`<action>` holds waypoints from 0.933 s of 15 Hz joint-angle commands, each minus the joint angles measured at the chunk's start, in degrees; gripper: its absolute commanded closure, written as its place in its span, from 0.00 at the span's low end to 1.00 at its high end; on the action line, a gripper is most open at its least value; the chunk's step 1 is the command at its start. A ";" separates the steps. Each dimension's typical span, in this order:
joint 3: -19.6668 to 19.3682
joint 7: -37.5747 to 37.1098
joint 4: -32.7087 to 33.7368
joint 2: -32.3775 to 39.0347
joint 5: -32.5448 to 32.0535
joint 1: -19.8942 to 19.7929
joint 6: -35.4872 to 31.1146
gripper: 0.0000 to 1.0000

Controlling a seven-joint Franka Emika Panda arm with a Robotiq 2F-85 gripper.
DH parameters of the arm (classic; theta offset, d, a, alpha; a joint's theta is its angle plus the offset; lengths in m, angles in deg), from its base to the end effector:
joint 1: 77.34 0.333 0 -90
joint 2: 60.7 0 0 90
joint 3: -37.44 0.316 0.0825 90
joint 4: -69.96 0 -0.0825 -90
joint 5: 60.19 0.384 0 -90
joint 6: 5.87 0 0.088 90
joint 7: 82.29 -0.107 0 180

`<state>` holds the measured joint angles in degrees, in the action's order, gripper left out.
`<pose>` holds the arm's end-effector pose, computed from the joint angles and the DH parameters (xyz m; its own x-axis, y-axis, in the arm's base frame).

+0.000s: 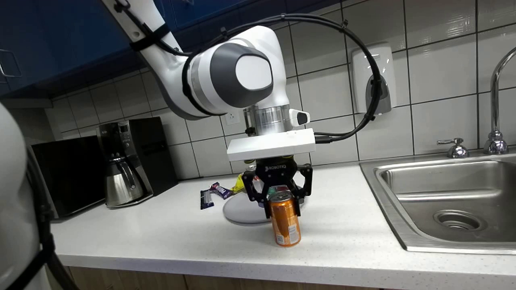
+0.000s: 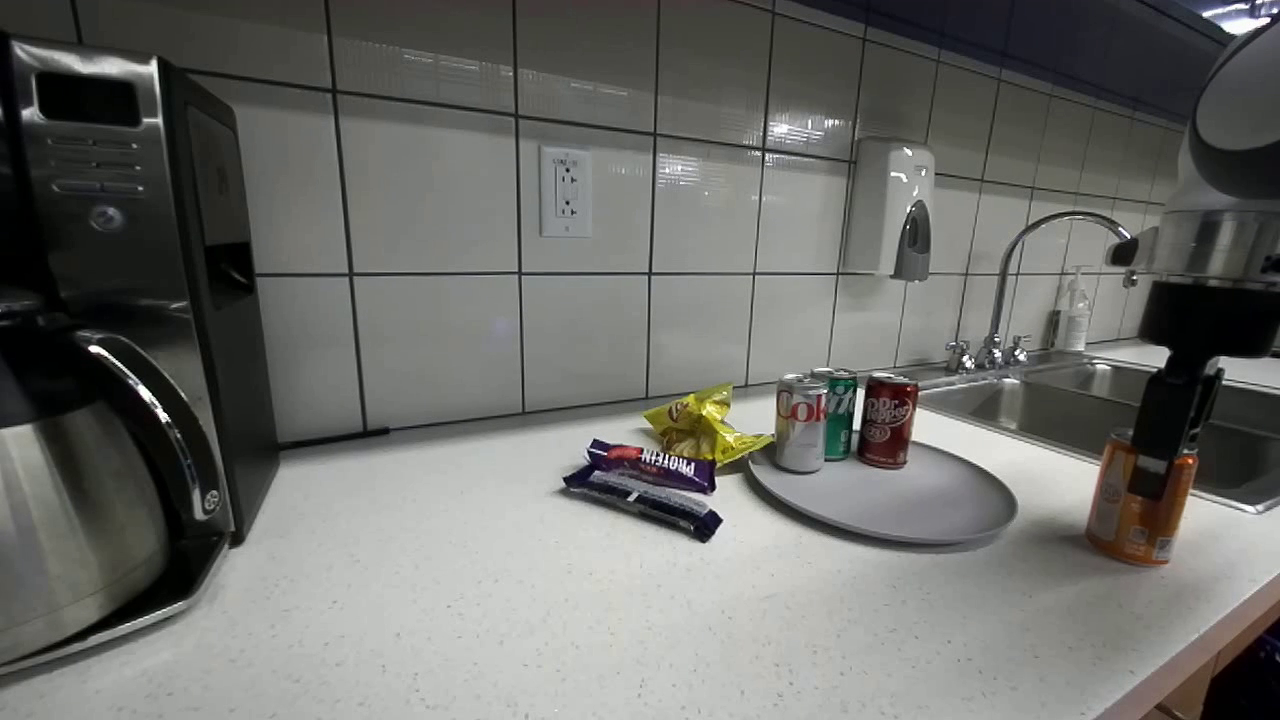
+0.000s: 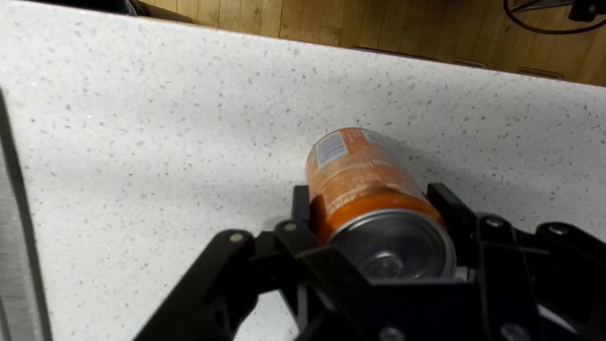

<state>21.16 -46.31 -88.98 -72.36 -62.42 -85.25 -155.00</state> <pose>0.3536 -0.1519 0.2736 0.9696 0.2409 0.0420 0.2417 -0.9703 -0.0138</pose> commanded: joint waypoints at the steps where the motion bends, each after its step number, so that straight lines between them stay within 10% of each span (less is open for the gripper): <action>1: 0.76 -1.65 0.01 0.29 -1.25 -0.76 -1.27 0.62; 14: 1.75 -1.69 -0.43 -6.59 -1.60 -0.19 -1.83 0.62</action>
<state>21.97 -46.31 -88.81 -75.38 -62.43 -85.14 -156.69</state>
